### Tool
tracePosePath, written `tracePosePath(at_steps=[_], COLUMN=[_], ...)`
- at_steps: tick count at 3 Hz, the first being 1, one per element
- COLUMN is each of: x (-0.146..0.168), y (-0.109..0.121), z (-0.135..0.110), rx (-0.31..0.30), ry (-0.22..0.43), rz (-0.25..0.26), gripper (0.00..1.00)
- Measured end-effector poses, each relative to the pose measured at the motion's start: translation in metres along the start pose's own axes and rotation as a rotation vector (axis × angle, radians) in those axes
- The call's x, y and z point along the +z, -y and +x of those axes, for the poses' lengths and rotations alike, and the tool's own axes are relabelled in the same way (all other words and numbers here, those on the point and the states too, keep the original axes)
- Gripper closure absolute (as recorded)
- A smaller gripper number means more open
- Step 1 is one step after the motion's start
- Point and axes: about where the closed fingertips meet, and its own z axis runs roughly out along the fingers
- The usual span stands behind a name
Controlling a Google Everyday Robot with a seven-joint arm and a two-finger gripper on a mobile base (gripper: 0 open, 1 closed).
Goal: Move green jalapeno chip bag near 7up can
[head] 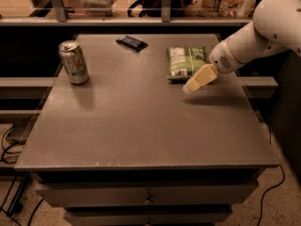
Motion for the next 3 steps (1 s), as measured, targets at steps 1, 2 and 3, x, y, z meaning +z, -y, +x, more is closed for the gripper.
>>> tracePosePath(at_steps=[1,2,3], x=[0.013,0.017,0.011], y=[0.002,0.003,0.003], z=[-0.003,-0.006,-0.017], rx=[0.009,0.014,-0.007], ry=[0.004,0.005,0.016], rz=[-0.011,-0.009,0.004], gripper=[0.19,0.42,0.64])
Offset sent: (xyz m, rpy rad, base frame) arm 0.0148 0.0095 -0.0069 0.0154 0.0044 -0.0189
